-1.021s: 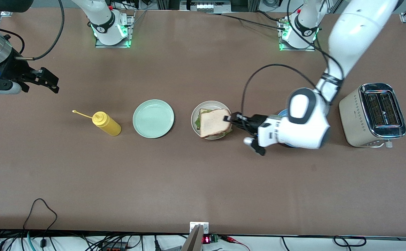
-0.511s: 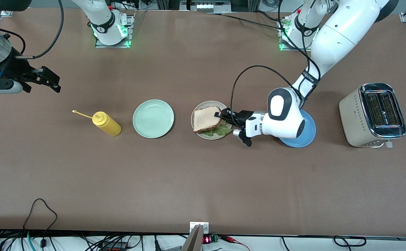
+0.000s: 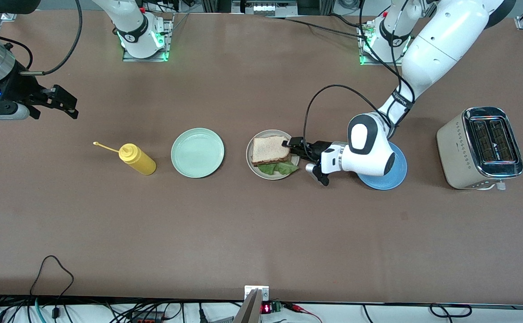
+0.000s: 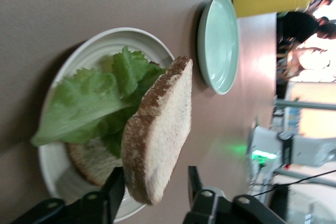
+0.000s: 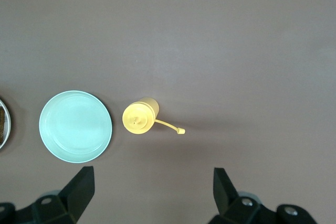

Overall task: Make sandwich in beige plate with both arms
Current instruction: 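Open the left gripper and draw it back from the sandwich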

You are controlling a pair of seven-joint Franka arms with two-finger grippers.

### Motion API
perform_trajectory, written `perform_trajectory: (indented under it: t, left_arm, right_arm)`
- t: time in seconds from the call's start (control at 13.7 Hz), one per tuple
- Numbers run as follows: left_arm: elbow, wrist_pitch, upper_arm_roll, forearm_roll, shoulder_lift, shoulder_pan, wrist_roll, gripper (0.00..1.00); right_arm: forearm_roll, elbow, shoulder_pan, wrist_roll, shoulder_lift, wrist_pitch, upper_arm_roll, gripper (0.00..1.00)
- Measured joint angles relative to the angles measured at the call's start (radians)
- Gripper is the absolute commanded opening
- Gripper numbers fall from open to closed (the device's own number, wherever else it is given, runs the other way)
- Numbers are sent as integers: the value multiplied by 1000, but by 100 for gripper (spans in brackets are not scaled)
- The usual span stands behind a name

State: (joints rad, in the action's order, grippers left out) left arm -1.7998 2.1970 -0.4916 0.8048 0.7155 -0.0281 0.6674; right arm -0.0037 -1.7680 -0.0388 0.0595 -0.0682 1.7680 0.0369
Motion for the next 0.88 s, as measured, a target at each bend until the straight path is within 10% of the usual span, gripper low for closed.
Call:
perform_trajectory:
  t: [0.44,0.88]
  left_arm:
    - [16,-77,3,-453,-190,-44,-152,100]
    - [291,-543,8,-868,-295,-116,-309,100]
  right_arm:
    - [0,1,0,0,-4,0,5,100]
    - [1,1,0,0,-4,1,5,100]
